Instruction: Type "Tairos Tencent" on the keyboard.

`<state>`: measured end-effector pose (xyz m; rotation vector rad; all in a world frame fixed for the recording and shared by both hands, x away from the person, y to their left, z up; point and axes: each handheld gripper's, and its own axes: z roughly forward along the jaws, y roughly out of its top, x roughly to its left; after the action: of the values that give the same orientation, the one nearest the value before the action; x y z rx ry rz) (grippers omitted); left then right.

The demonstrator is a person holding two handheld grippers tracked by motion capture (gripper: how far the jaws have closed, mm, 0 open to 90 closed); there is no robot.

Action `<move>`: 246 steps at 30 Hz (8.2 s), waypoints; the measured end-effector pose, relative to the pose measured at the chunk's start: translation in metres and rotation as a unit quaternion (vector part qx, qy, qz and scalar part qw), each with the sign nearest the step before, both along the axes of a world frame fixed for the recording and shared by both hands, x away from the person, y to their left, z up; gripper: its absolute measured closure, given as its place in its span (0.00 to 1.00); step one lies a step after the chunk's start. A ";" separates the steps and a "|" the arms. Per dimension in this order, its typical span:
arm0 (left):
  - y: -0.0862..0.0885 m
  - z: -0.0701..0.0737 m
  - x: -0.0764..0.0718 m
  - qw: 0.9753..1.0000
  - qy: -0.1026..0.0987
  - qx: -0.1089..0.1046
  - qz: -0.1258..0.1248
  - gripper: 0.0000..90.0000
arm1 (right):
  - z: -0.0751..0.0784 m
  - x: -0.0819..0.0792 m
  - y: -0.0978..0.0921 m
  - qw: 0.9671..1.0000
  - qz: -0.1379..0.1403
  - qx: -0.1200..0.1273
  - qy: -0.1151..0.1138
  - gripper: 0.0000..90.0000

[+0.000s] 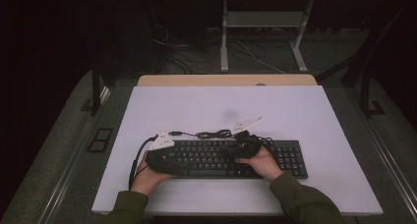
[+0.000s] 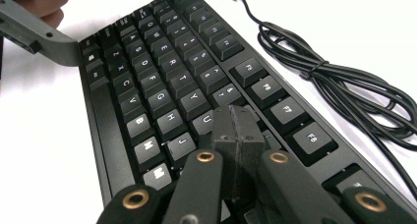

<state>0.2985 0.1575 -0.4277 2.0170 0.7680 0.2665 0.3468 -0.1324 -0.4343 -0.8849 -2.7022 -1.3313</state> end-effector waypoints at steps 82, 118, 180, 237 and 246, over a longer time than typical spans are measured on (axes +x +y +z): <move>-0.028 -0.009 0.025 0.998 0.042 0.032 -0.026 0.98 | 0.006 0.007 -0.017 0.997 -0.054 0.056 -0.021 0.37; -0.027 -0.002 0.023 0.998 0.043 0.032 -0.022 0.99 | 0.008 0.007 -0.018 0.996 -0.057 0.058 -0.021 0.37; 0.001 -0.003 0.009 1.000 0.024 0.003 -0.007 0.27 | 0.005 -0.004 -0.020 1.000 -0.002 0.017 -0.004 0.99; 0.004 0.000 0.009 1.000 0.018 0.000 -0.002 0.27 | 0.004 -0.003 -0.021 1.000 -0.003 0.016 -0.006 0.92; 0.007 0.002 0.008 1.000 0.017 -0.004 -0.002 0.29 | 0.004 -0.002 -0.024 0.999 -0.015 0.029 -0.015 0.67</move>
<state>0.3064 0.1645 -0.4256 2.0191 0.7850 0.2276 0.3450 -0.1562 -0.4302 -0.9114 -2.6678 -1.4302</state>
